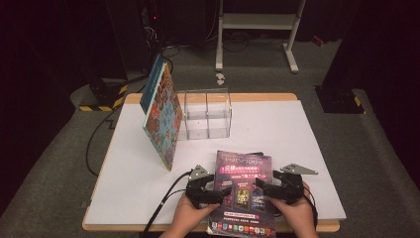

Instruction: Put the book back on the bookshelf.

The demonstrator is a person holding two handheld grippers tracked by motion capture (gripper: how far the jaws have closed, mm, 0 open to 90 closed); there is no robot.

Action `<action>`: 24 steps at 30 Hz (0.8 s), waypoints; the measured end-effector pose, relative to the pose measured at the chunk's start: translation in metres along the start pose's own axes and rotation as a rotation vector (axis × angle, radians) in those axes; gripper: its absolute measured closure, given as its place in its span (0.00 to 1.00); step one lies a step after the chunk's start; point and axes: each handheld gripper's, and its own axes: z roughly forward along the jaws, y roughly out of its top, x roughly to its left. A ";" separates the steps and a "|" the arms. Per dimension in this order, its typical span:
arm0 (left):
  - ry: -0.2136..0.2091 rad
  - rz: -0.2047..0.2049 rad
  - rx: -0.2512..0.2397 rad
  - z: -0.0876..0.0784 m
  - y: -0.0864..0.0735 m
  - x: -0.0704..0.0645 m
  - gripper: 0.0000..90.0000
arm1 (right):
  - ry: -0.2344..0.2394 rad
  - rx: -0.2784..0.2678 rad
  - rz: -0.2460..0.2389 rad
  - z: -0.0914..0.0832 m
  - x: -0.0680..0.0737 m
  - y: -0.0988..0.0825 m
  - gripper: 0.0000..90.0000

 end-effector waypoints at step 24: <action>0.083 -0.009 -0.028 0.007 0.019 0.021 0.16 | -0.073 0.008 -0.067 0.016 -0.012 0.030 0.35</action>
